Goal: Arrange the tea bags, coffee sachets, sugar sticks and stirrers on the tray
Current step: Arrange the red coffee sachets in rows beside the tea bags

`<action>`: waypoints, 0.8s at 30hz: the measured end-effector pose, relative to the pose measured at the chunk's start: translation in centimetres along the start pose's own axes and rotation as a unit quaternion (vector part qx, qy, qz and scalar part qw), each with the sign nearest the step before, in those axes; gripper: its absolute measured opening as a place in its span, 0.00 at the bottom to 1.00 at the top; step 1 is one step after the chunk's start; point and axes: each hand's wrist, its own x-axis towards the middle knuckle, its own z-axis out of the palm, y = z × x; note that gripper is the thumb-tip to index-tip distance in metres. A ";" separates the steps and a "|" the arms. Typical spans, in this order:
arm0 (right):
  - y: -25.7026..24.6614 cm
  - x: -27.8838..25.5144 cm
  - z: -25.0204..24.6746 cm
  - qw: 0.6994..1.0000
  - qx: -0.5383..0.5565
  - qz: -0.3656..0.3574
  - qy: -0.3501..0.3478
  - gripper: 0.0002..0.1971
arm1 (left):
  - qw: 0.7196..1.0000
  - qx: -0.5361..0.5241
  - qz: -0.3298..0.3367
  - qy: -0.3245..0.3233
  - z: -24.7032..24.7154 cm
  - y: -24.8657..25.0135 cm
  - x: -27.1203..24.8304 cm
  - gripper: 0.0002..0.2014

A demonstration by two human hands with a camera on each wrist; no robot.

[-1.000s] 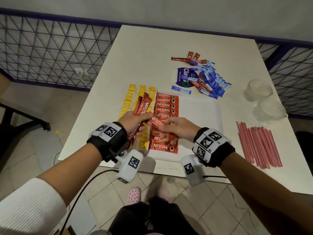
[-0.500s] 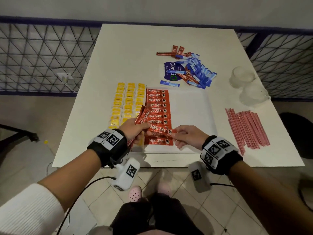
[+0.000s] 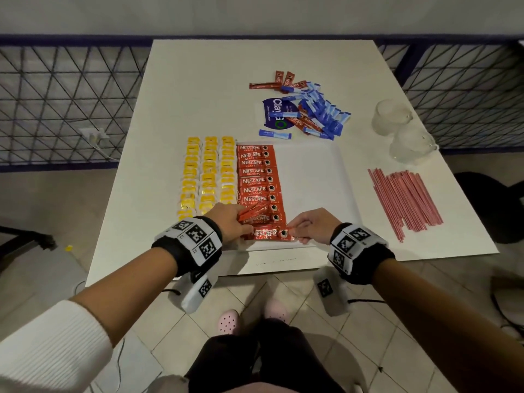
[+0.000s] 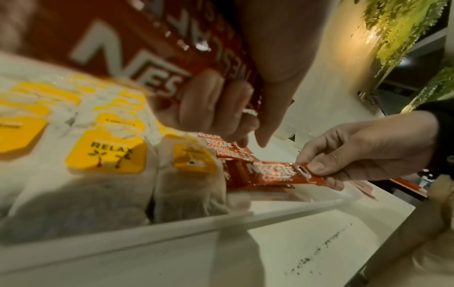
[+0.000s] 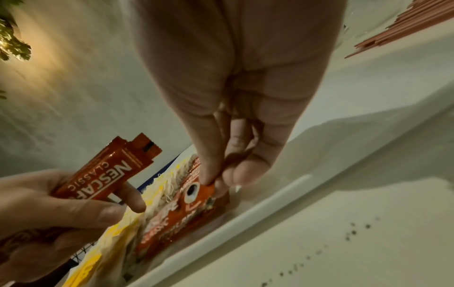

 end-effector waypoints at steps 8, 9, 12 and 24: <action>-0.4 0.0 0.5 0.999 -0.043 0.011 -0.006 0.07 | 0.994 0.094 0.021 -0.048 1.1 0.4 0.5 0.18; -0.4 0.0 0.5 0.999 -0.053 0.013 -0.003 0.05 | 0.993 0.104 0.024 -0.048 1.2 0.5 0.6 0.19; -0.3 0.2 0.7 0.997 -0.071 0.016 0.006 0.06 | 0.990 0.130 0.032 -0.050 1.3 0.7 0.7 0.20; -0.3 1.0 0.9 0.996 -0.081 0.034 0.021 0.10 | 0.984 0.168 0.027 -0.053 1.3 0.8 1.5 0.21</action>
